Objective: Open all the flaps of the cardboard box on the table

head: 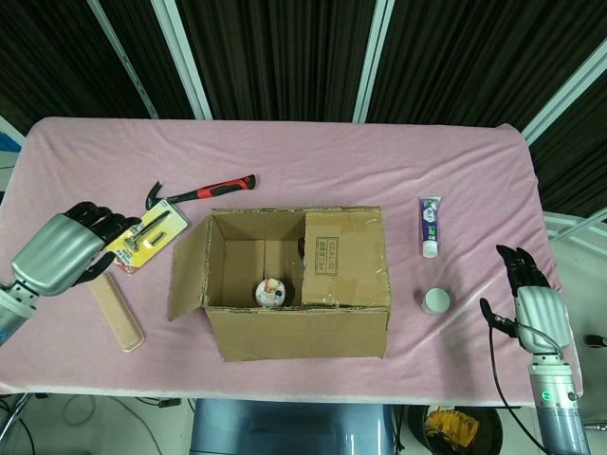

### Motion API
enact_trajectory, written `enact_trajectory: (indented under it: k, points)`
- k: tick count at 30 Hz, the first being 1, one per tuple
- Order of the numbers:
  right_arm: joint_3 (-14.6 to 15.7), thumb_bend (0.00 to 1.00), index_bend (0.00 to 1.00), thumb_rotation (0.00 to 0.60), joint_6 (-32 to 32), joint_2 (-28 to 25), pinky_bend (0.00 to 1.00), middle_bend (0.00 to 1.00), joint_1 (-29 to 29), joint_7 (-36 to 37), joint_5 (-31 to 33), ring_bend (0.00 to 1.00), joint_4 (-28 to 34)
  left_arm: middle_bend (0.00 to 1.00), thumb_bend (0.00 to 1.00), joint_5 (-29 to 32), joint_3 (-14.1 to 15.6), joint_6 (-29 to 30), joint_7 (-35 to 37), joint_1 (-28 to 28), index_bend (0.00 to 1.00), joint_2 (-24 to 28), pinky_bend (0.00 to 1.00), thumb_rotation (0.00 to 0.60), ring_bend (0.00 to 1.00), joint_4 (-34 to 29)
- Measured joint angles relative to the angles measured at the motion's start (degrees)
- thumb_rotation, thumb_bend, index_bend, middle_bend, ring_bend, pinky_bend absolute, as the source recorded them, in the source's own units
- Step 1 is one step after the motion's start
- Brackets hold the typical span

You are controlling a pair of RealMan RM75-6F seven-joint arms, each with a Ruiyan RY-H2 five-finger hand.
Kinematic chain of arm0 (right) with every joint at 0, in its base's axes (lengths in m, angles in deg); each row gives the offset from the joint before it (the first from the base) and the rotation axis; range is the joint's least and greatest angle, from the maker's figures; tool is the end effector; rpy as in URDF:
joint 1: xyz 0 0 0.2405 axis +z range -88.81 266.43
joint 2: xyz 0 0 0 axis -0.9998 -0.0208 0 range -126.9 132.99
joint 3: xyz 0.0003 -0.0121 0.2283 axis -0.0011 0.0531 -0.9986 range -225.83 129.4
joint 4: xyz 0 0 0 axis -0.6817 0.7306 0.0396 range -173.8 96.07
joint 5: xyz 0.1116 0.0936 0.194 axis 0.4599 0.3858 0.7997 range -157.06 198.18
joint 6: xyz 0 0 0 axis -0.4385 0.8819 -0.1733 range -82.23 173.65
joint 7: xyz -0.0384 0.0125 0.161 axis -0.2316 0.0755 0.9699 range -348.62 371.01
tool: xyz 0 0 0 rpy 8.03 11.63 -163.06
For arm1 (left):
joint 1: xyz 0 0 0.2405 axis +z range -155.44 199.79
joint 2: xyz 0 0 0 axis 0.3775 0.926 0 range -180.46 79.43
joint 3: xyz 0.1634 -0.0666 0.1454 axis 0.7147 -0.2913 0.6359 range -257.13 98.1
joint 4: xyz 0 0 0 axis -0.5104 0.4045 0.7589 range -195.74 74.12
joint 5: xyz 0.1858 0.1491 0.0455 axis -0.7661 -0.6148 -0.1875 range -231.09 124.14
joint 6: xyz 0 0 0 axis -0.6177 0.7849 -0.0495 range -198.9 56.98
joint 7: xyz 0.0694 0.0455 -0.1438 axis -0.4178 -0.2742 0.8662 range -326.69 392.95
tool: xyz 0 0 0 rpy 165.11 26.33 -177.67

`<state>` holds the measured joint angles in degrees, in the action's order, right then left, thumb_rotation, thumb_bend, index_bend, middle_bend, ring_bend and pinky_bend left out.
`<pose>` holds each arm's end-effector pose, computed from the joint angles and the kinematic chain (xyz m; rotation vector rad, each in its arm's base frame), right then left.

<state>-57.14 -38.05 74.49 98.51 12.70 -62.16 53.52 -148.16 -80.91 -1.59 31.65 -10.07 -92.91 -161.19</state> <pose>-0.2620 -0.2499 0.0958 1.2893 -0.9485 1.1153 -0.1871 0.3095 0.1645 -1.9363 -0.4289 -0.8554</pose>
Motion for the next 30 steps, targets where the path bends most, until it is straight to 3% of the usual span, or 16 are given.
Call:
enact_trajectory:
  k: [4, 11, 16, 19, 24, 30]
  points:
    - [-0.3, 0.39, 0.05, 0.6, -0.3, -1.6, 0.23, 0.12, 0.7, 0.3, -2.2, 0.07, 1.1, 0.01, 0.16, 2.6, 0.8, 6.8, 1.2, 6.1, 0.0, -4.0, 0.0, 0.6, 0.0, 0.6]
    - [-1.6, 0.39, 0.05, 0.6, 2.7, -6.0, 0.23, 0.1, 4.9, -2.5, -6.0, 0.07, 4.4, 0.0, 0.15, 6.2, 2.1, 16.8, 1.0, 15.6, 0.0, -12.8, 0.0, 0.6, 0.0, 4.9]
    - [-3.2, 0.57, 0.05, 0.6, 7.8, -9.1, 0.23, 0.1, 9.5, -8.2, -7.7, 0.07, 8.2, 0.0, 0.15, 7.2, 2.4, 20.9, 2.9, 19.4, 0.0, -18.7, 0.0, 0.6, 0.0, 9.7]
    - [-4.6, 0.73, 0.09, 0.6, 11.9, -10.7, 0.23, 0.11, 12.9, -11.5, -8.0, 0.08, 10.8, 0.0, 0.15, 7.2, 2.7, 21.1, 4.8, 20.3, 0.0, -21.0, 0.0, 0.6, 0.0, 12.2]
    - [-7.6, 0.95, 0.23, 0.6, 19.3, -12.0, 0.25, 0.18, 19.6, -16.8, -6.8, 0.13, 14.4, 0.0, 0.15, 6.2, 2.6, 21.4, 5.7, 20.5, 0.0, -22.7, 0.0, 0.6, 0.0, 15.7]
    - [-11.6, 1.0, 0.33, 0.6, 27.7, -10.3, 0.26, 0.27, 29.1, -23.8, -1.8, 0.19, 15.9, 0.0, 0.15, 5.6, 2.0, 21.2, 8.2, 20.7, 0.0, -23.6, 0.0, 0.6, 0.0, 17.6]
